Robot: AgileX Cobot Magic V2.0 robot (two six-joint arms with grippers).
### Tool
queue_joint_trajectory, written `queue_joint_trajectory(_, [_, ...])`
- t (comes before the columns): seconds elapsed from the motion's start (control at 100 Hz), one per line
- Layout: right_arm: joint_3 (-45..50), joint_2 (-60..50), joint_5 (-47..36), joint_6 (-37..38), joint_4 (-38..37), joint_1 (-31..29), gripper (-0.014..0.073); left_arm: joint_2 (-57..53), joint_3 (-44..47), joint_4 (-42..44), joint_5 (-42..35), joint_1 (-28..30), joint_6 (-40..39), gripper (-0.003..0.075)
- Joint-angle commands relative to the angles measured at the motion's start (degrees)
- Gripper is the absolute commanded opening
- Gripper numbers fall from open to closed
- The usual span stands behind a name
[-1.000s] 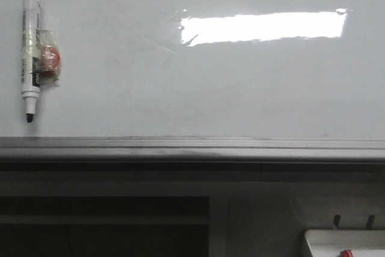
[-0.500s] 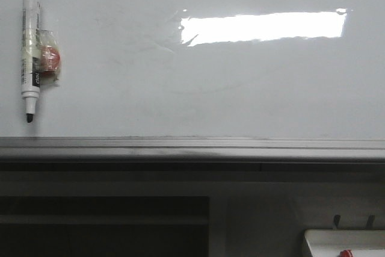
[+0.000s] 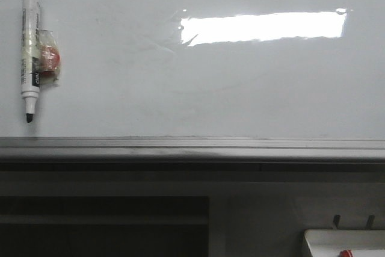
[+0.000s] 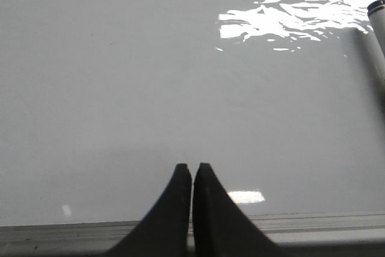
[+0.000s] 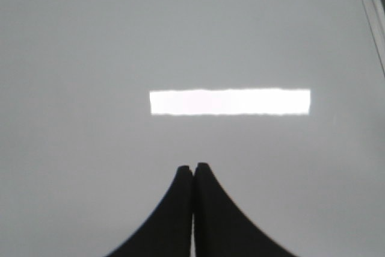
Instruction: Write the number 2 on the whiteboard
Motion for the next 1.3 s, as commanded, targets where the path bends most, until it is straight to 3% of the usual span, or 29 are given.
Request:
queue_joint_trajectory(0.0, [1.4,-1.3,-8.0,-0.5,-0.1,-0.4,-0.0062,-1.6,0.7,-0.1,-4.8,0.3,-0.6,-0.0020])
queue_joint_trajectory(0.25, [1.4,-1.3,-5.1,-0.4,-0.1,-0.4,-0.0062,-1.6,0.7,2.7,-6.4,0.3,-0.6,-0.0020])
queue_joint_trajectory(0.56, [1.4,-1.3,-0.3,-0.4,-0.1,-0.4,-0.0062,-1.6,0.7,-0.4,-10.2,0.3,-0.6,-0.0020])
queue_joint_trajectory(0.73, [1.0,-1.3,0.6,1.9,4.5,-0.4,-0.0062,-1.6,0.5,-6.6,-10.0,0.3,-0.6,-0.0021])
queue_joint_trajectory(0.89, [-5.6,-0.3,14.7,1.9,6.8,-0.4,-0.0062,0.2,-2.8,-6.5,-4.1,0.3,-0.6,-0.0021])
queue_joint_trajectory(1.06, [-18.0,7.5,36.7,1.9,6.9,-0.4,-0.0060,6.6,-11.1,-5.3,3.5,0.3,-0.6,-0.0021])
queue_joint_trajectory(1.29, [-23.5,14.6,37.3,1.9,10.8,-0.4,-0.0060,11.5,-17.1,-14.7,3.2,0.3,-0.6,-0.0020])
